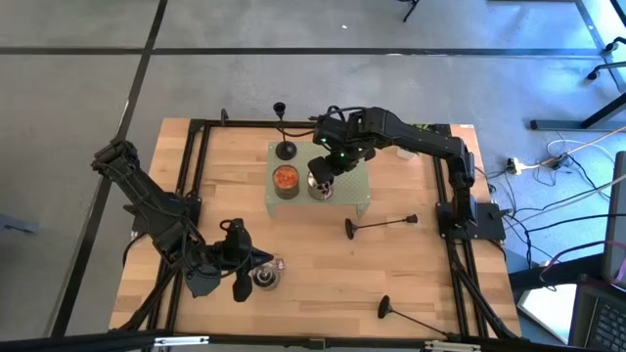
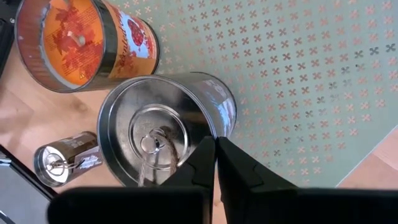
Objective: Pick & Place candle stick holders
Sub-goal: Put the top brown scented candle on the shelf aligned with the other scented candle, then put the top candle holder on the shelf aligned with the other candle holder
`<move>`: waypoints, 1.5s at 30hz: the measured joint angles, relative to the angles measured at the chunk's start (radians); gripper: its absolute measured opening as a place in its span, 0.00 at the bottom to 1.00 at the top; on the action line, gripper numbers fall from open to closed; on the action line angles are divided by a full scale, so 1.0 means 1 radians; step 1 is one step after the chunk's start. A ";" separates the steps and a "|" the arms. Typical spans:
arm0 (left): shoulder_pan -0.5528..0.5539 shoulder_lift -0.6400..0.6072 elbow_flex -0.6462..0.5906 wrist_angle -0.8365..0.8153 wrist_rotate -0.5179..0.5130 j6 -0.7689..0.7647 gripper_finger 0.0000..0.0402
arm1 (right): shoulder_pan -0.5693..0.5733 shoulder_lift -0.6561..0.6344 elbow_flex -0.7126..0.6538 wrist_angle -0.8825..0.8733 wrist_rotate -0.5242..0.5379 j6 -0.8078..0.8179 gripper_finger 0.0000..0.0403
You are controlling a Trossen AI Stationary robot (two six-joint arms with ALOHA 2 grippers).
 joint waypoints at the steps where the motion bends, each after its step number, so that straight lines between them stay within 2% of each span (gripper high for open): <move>1: 0.000 0.000 0.000 0.000 0.000 0.000 0.00 | 0.000 0.000 0.000 0.000 0.000 0.000 0.04; 14: -0.007 0.000 0.000 0.002 -0.001 0.000 0.00 | 0.000 0.000 0.000 0.000 -0.011 -0.011 0.04; 22: -0.006 0.000 0.000 0.002 -0.002 0.000 0.00 | 0.000 0.000 0.000 0.002 -0.003 -0.012 0.19; 27: -0.006 0.000 0.000 0.002 -0.002 0.000 0.00 | 0.000 0.000 0.000 0.002 0.001 -0.011 0.24; 45: -0.006 0.000 0.000 0.002 -0.005 0.000 0.00 | 0.005 -0.036 0.000 0.066 0.049 0.004 0.25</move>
